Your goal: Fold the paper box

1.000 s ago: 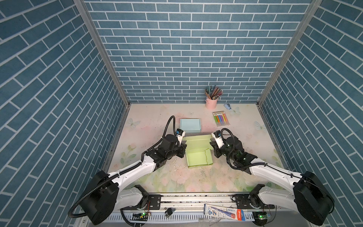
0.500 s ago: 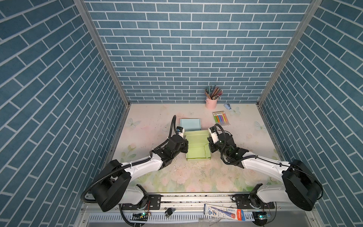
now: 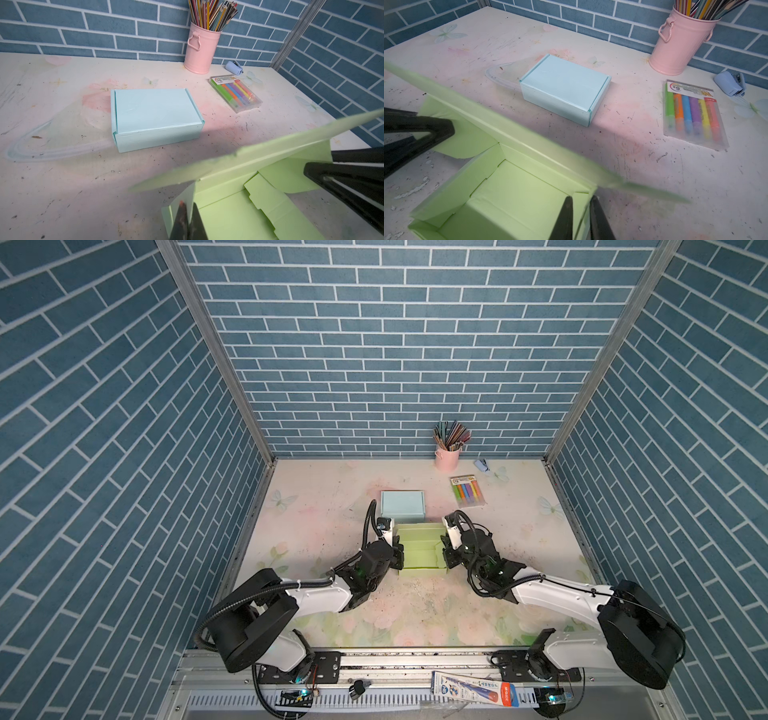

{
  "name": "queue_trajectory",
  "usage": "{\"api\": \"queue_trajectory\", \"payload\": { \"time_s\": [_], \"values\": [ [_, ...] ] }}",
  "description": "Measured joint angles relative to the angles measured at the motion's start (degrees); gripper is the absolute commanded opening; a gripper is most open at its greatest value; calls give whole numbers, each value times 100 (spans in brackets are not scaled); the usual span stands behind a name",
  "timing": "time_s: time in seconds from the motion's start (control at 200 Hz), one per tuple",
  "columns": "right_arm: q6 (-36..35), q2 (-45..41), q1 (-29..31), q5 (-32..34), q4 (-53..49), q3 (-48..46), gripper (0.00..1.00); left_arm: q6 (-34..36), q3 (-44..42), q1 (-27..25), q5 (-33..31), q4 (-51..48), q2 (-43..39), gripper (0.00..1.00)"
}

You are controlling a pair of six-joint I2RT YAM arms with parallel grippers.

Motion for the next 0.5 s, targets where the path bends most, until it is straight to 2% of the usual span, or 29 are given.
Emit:
{"api": "queue_trajectory", "payload": {
  "time_s": [0.275,0.5],
  "values": [
    [2,-70,20,201,83,-162,17,214,-74,-299,-387,555,284,0],
    [2,-232,98,251,157,-323,17,254,-378,-433,-433,1029,289,1]
  ]
}}
